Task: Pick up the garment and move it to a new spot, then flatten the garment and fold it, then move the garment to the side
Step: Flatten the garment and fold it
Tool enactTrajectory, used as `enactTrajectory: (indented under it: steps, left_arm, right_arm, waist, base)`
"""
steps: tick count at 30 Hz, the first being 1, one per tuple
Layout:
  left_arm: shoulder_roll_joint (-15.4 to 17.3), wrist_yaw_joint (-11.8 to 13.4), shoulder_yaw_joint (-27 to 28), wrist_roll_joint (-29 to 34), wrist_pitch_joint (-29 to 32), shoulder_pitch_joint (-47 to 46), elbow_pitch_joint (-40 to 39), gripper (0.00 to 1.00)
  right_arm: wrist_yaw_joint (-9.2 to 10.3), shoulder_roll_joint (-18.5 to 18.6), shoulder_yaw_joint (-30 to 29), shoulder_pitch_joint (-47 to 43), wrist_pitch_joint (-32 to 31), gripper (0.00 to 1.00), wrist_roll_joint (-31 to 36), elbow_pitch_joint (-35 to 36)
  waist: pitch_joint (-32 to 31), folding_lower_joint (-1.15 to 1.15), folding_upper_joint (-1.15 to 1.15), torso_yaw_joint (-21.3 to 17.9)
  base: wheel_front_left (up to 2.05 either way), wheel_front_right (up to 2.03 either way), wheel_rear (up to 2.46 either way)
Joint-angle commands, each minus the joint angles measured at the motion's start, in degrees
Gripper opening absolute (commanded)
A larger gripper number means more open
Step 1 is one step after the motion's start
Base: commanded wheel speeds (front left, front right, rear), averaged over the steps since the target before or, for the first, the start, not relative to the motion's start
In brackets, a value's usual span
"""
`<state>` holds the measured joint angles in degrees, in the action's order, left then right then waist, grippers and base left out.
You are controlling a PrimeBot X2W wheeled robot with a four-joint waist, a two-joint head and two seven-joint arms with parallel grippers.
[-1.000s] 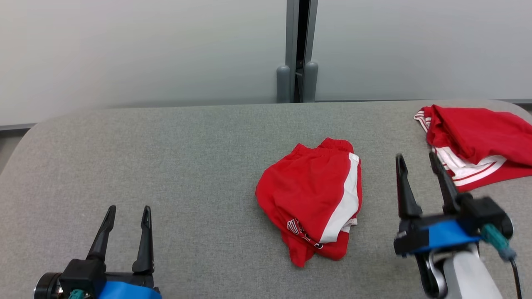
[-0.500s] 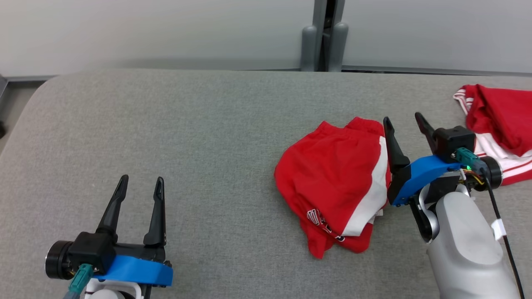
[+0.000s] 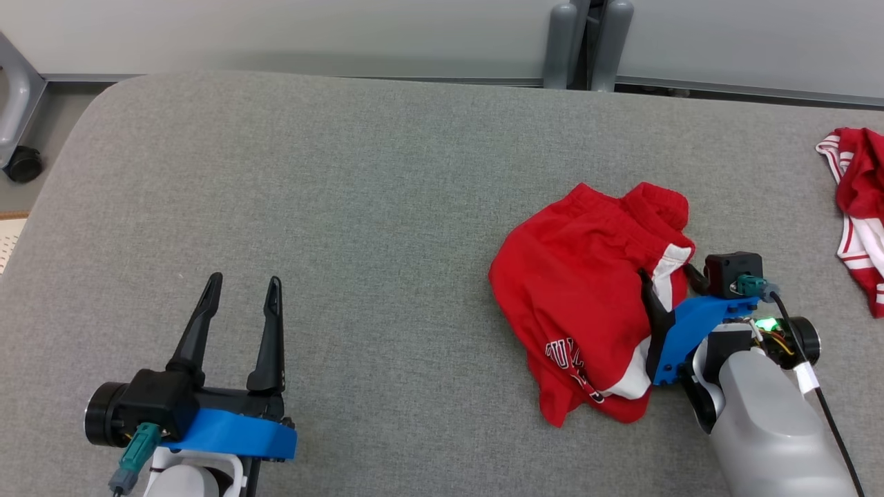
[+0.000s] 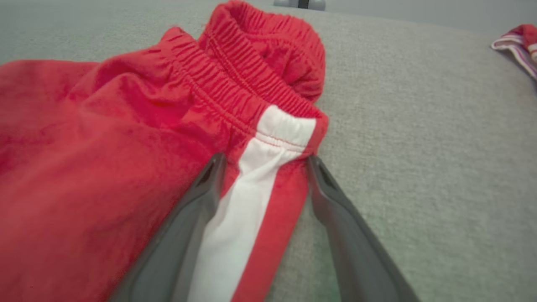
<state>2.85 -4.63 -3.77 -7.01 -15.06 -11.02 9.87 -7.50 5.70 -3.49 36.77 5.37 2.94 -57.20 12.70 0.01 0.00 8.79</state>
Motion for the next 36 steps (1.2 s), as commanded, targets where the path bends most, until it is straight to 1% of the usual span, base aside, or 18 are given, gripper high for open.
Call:
enactTrajectory:
  steps: [1, 2, 3, 4, 6, 14, 17, 21, 23, 25, 30, 31, 32, 34, 35, 36]
  left_arm:
    - [0.14, 0.38, -0.12, -0.25, -0.14, -0.49, 0.11, 1.0]
    - [0.14, 0.43, -0.27, -0.39, -0.14, -0.53, 0.14, 1.0]
    - [0.14, 0.51, -0.4, -0.49, -0.14, -0.6, 0.18, 1.0]
    - [0.14, 0.52, -0.52, -0.47, -0.14, -0.66, 0.23, 1.0]
    - [0.14, 0.74, -0.65, -0.7, -0.14, -0.67, 0.31, 1.0]
    - [0.14, 1.0, -0.1, -0.89, -0.14, 0.41, 0.55, 1.0]
    - [0.14, 1.1, -0.09, -0.91, -0.14, 0.75, 0.49, 1.0]
    - [0.14, 1.16, -0.05, -0.86, -0.14, 1.39, 0.54, 1.0]
    - [0.14, 1.12, 0.05, -0.81, -0.14, 1.58, 0.56, 1.0]
    - [0.15, 1.04, 0.21, -0.76, -0.14, 1.74, 0.48, 1.0]
    - [0.15, 0.72, 0.27, -0.69, -0.14, 2.36, 0.34, 1.0]
    - [0.15, 0.72, 0.27, -0.69, -0.14, 2.36, 0.34, 1.0]
    - [0.15, 0.69, 0.16, -0.75, -0.14, 2.58, 0.3, 1.0]
    - [0.15, 0.7, 0.07, -0.89, -0.14, 2.76, 0.31, 1.0]
    - [0.15, 0.7, 0.07, -0.89, -0.14, 2.76, 0.31, 1.0]
    - [0.15, 0.78, 0.03, -0.99, -0.14, 2.86, 0.27, 1.0]
  right_arm:
    - [0.02, 0.01, -0.11, 0.98, -0.03, 1.0, 0.05, -1.87]
    - [0.02, -0.05, 0.04, 1.13, 0.05, 1.0, 0.1, -2.94]
    - [0.02, -0.12, 0.26, 1.32, 0.28, 0.7, 0.08, -3.86]
    - [0.02, -0.21, 0.39, 1.56, 0.62, 0.32, -0.15, -4.65]
    - [0.02, -0.33, 0.53, 2.17, 1.9, 0.0, -0.64, -5.78]
    - [0.03, 3.12, -1.51, 5.44, 8.06, 0.0, -1.68, -5.88]
    - [0.03, 5.29, -2.79, 6.74, 9.09, 0.0, -1.34, -4.53]
    - [0.02, 6.38, -3.26, 7.92, 9.75, 0.0, -0.68, -1.33]
    - [0.02, 5.96, -2.71, 8.04, 9.8, 0.0, -0.39, 1.1]
    - [0.02, 4.74, -1.4, 7.51, 9.8, 0.0, -0.24, 4.38]
    - [0.02, 1.02, 4.97, 3.95, 9.71, 0.0, -1.24, 11.26]
    - [0.02, 1.02, 4.97, 3.95, 9.71, 0.0, -1.24, 11.26]
    - [0.02, -0.16, 8.81, 2.54, 9.72, 0.0, -1.9, 12.89]
    - [0.02, -1.16, 12.84, 0.92, 9.72, 0.0, -2.95, 14.05]
    - [0.02, -1.16, 12.84, 0.92, 9.72, 0.0, -2.95, 14.05]
    - [0.02, -1.5, 15.07, 0.05, 9.73, 0.0, -3.42, 14.51]
  waist:
    - [0.09, -0.01, 0.0, 0.14]
    - [0.12, -0.01, 0.0, 0.22]
    - [0.13, -0.01, 0.0, 0.3]
    - [0.12, -0.01, 0.0, 0.34]
    - [0.02, -0.01, 0.0, 0.35]
    - [-1.65, -0.01, 0.0, -0.36]
    - [-2.38, -0.01, 0.0, -0.6]
    - [-3.4, -0.01, 0.0, -0.85]
    - [-3.96, -0.01, 0.0, -0.91]
    - [-4.46, -0.01, 0.0, -0.89]
    - [-5.54, -0.01, 0.0, -0.19]
    - [-5.54, -0.01, 0.0, -0.19]
    - [-5.82, -0.01, 0.0, 0.34]
    - [-6.0, -0.01, 0.0, 0.97]
    - [-6.0, -0.01, 0.0, 0.97]
    - [-6.05, -0.01, 0.0, 1.29]
  base:
    - [0.0, 0.0, 0.0]
    - [0.0, 0.0, 0.0]
    - [0.0, 0.0, 0.0]
    - [0.0, 0.0, 0.0]
    - [0.0, 0.0, 0.0]
    - [0.0, 0.0, 0.0]
    - [0.0, 0.0, 0.0]
    - [0.0, 0.0, 0.0]
    - [0.0, 0.0, 0.0]
    - [0.0, 0.0, 0.0]
    - [0.0, 0.0, 0.0]
    - [0.0, 0.0, 0.0]
    - [0.0, 0.0, 0.0]
    - [0.0, 0.0, 0.0]
    - [0.0, 0.0, 0.0]
    - [0.0, 0.0, 0.0]
